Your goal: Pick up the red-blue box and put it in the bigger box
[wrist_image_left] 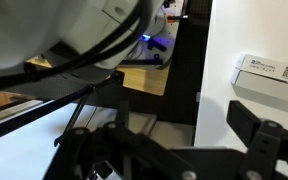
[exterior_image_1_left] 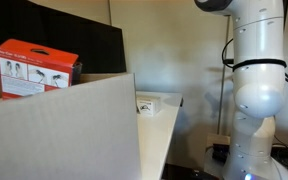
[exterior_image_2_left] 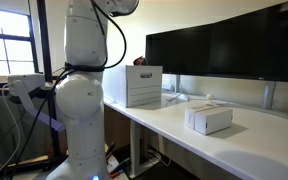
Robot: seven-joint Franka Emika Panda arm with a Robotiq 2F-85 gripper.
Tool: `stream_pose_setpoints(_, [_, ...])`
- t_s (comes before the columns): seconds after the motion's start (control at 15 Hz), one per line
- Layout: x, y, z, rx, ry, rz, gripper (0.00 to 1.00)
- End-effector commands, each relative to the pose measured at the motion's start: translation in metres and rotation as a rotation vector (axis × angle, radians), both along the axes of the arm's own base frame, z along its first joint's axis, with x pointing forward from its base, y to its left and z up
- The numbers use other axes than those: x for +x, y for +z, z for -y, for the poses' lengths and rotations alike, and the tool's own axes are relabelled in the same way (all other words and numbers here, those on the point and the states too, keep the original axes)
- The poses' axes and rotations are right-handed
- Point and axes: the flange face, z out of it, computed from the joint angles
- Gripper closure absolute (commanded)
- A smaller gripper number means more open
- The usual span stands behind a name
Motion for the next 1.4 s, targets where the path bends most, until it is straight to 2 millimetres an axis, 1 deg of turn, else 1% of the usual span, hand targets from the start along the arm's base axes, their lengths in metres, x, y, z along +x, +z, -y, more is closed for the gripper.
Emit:
stream_pose_setpoints(0.0, [-0.001,-0.001,0.006,0.012,0.014,0.0,0.0])
stream_pose_setpoints(0.07, [-0.001,-0.003,0.013,0.022,0.021,0.001,0.0])
stream_pose_setpoints(0.2, [-0.002,-0.004,0.019,0.03,0.024,-0.001,0.0])
stream_pose_setpoints(0.4, [-0.002,-0.004,0.018,0.03,0.027,0.001,0.0])
stream_pose_setpoints(0.53, [0.009,-0.005,0.015,0.003,0.044,0.0,0.0])
stream_pose_setpoints(0.73, [0.023,-0.014,0.024,-0.01,0.065,-0.029,0.0])
stream_pose_setpoints(0.8, [0.026,-0.017,0.029,-0.015,0.067,-0.048,0.0])
stream_pose_setpoints(0.93, [0.031,-0.024,0.047,-0.023,0.053,-0.091,0.0])
stream_pose_setpoints(1.33, [0.03,-0.043,0.1,-0.016,-0.01,-0.197,0.0])
